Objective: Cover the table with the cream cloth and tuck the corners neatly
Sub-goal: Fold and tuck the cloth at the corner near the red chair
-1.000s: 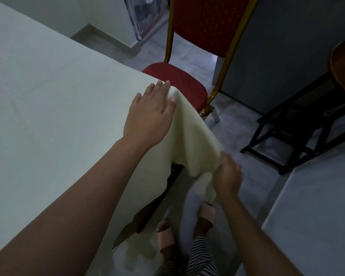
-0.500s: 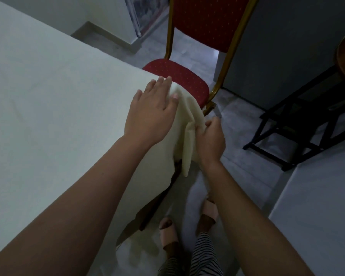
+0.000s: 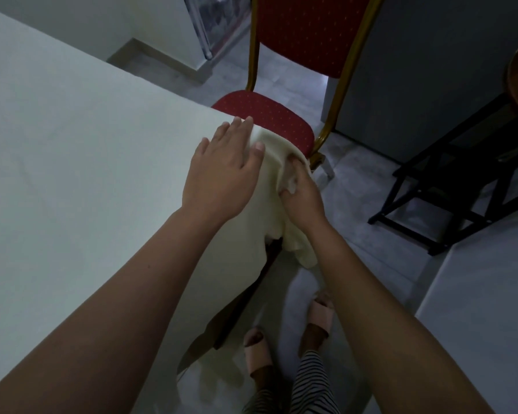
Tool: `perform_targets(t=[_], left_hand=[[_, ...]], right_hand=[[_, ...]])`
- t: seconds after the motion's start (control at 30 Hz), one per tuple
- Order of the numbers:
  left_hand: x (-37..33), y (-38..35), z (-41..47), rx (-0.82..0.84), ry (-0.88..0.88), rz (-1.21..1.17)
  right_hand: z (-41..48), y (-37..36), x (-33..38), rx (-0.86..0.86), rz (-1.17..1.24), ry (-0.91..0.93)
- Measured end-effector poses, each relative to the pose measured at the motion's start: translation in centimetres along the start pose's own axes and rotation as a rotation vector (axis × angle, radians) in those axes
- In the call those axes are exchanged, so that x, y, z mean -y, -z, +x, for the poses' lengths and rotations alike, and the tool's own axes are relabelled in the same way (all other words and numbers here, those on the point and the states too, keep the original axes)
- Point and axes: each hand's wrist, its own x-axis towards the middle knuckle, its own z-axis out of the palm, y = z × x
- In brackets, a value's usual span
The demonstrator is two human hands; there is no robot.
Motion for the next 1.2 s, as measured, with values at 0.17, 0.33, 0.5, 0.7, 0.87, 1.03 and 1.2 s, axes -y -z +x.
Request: perform_targets(t=[0.17,0.33,0.5,0.7,0.87,1.03,1.2], left_hand=[[0.2,-0.2,0.1,-0.004,0.003,0.011],[0.1,-0.2,0.1,-0.008,-0.004,0.009],[0.2,-0.2,0.1,-0.013,0.002,0.014],[0.1,-0.2,0.2,-0.015,0.0,0.027],[0.3,-0.4,0.2,-0.016,-0.007,0.037],[0.2,-0.4,0.2,-0.038,-0.022,0.036],[0.3,-0.3,0.2,-0.039,-0.021,0.037]], right_hand=[[1.4,1.3,1.6,0.015,-0.25,0.042],[3.6,4.3,1.9,-0.114,-0.459,-0.037],[0.3,1.6,2.5,-0.089,-0.159,-0.015],[-1.0,-1.7,0.6,-0.164,-0.122,0.043],[-1.7,-1.9,0.0,-0.154,-0.122,0.06],[-2.6,-2.7,0.3,-0.018,0.162,-0.025],[-4.1,-3.0,1.1,-0.086,-0.096,0.031]])
